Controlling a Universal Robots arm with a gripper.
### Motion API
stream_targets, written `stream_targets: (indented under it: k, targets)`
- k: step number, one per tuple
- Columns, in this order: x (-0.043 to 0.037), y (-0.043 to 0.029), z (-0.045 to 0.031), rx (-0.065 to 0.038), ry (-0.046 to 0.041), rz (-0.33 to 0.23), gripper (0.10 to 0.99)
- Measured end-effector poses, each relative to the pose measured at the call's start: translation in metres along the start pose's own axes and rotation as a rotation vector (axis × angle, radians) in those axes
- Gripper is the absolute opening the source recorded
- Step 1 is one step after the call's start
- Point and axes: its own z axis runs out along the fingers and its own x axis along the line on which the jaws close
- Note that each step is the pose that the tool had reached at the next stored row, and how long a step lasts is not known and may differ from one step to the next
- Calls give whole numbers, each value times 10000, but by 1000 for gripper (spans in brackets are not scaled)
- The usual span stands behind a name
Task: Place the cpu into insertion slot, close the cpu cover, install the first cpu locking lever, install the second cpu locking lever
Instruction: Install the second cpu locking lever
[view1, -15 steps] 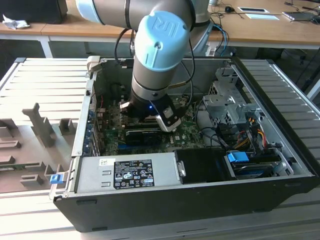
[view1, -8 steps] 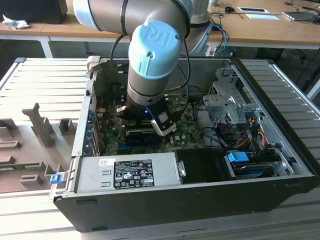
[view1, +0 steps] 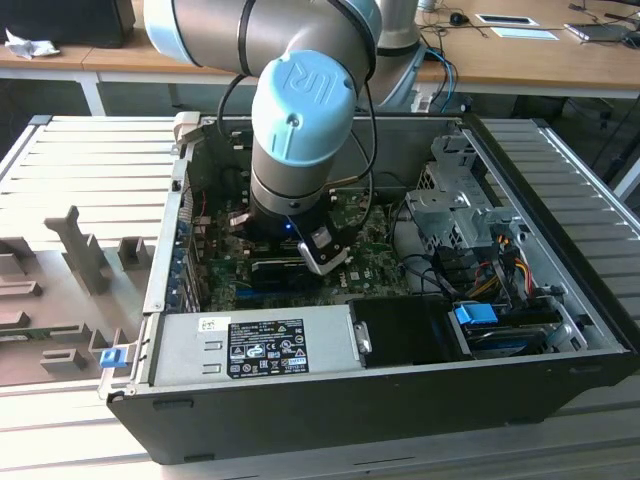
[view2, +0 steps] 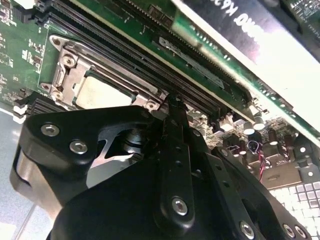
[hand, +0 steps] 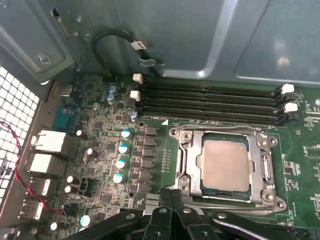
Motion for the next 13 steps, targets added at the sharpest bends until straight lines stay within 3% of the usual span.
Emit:
stream_targets:
  k: [8,13]
  targets:
    - [-4,37,60,-64,-9,1,106]
    - [3,62,5,-64,-9,1,106]
